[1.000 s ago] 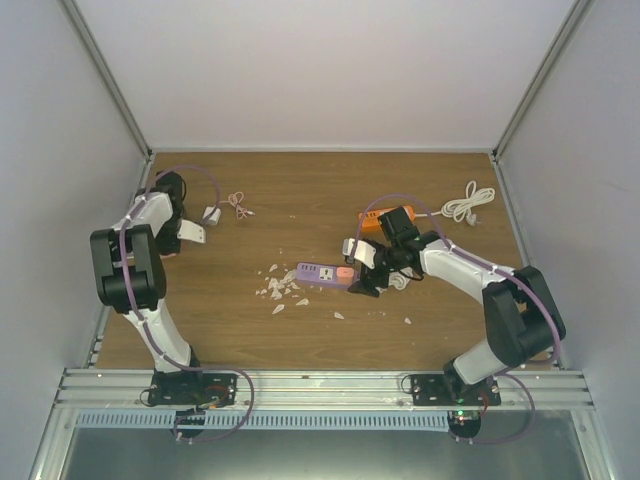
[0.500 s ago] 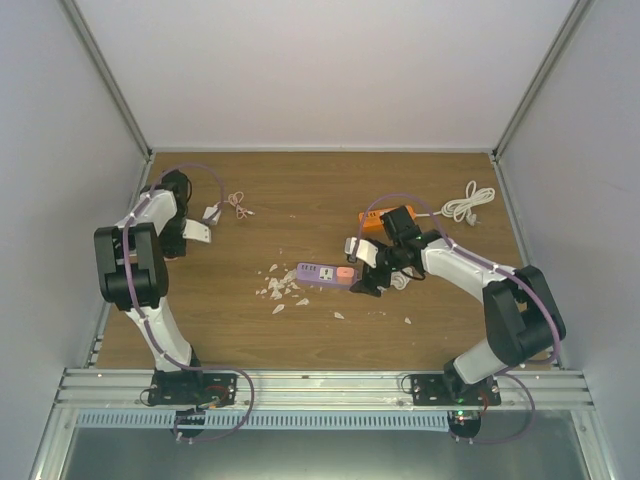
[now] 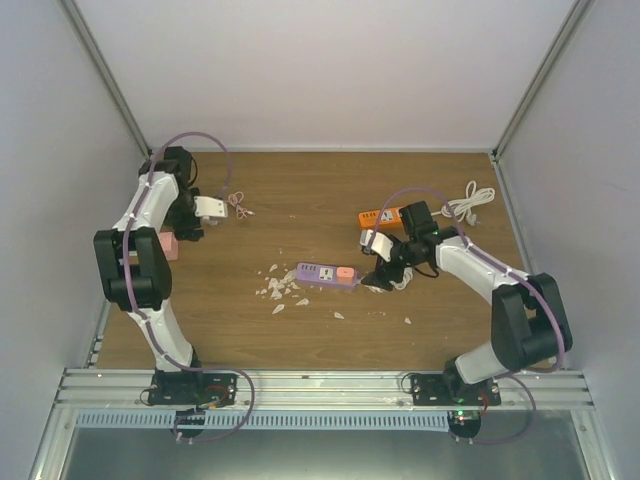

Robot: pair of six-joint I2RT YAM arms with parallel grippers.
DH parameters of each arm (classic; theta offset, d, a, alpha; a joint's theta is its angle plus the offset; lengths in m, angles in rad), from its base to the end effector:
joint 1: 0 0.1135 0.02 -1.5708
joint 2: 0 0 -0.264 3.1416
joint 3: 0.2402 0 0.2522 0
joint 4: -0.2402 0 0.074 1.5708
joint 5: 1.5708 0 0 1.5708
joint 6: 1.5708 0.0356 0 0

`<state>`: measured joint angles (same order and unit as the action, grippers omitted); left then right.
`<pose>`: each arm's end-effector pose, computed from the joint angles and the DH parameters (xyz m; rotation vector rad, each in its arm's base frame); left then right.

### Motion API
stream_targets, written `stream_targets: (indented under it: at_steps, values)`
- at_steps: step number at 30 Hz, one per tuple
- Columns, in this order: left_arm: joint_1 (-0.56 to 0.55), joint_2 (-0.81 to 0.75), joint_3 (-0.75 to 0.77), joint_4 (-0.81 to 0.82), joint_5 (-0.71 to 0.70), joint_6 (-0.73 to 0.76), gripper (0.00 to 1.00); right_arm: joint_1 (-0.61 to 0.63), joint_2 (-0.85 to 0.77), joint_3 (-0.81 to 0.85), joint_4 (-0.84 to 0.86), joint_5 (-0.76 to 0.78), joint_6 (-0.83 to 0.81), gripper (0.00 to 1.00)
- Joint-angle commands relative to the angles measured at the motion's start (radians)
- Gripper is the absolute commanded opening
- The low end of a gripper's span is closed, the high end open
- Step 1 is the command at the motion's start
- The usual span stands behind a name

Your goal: Pull the plug off the socket

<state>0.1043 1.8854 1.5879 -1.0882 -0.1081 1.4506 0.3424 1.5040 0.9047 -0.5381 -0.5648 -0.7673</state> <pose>0.3712 0.0427 0.2426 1.9014 2.4091 0.3181 0.2594 0.1127 0.1938 -1.4769 2.0748 0.6029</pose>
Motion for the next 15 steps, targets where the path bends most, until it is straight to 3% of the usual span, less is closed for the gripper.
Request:
stream_targets:
  at_steps: [1,9,15]
  values:
    - [-0.054,-0.072,0.017,-0.059,0.244,-0.03,0.9,-0.042,-0.048,-0.013,-0.042,-0.039,-0.038,0.89]
    - [-0.189,-0.154,-0.001,-0.027,0.654,-0.098,0.89,-0.089,-0.079,-0.087,-0.049,-0.06,-0.078,0.84]
    - [-0.364,-0.196,-0.098,0.129,0.838,-0.187,0.86,-0.089,-0.066,-0.113,-0.022,-0.036,-0.089,0.8]
